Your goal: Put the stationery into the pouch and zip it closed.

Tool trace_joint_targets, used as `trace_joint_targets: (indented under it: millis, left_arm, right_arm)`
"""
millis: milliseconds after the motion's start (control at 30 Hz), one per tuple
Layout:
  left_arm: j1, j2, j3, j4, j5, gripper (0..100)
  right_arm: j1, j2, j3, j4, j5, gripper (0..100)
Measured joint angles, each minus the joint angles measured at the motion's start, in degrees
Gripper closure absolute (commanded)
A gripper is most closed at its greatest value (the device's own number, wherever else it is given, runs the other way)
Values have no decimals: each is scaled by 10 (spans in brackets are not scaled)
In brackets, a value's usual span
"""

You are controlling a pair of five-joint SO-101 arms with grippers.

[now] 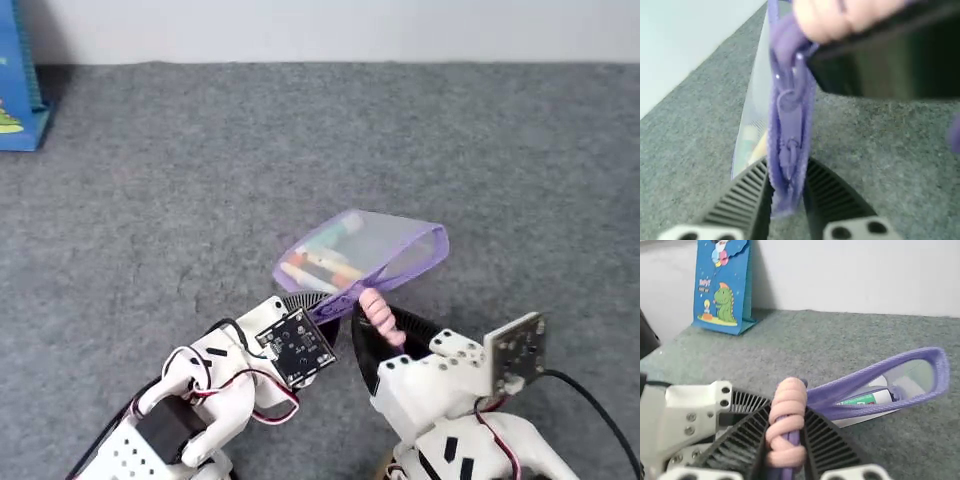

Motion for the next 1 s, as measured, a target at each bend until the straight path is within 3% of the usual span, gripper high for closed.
trace_joint_targets:
  millis: [400,633,900,1000]
  left_arm:
    - [1,-1,-40,63,0,988]
    - [-6,-1,-34,74,0,989]
    - [-18,-1,-34,74,0,989]
    - [-18,-1,-34,74,0,989]
  right_arm:
    - [72,1,32,-120,-70,991]
    - [158,-9,84,-196,-76,991]
    - [158,-8,99,-193,-53,988]
    - [122,-8,97,-162,-42,957]
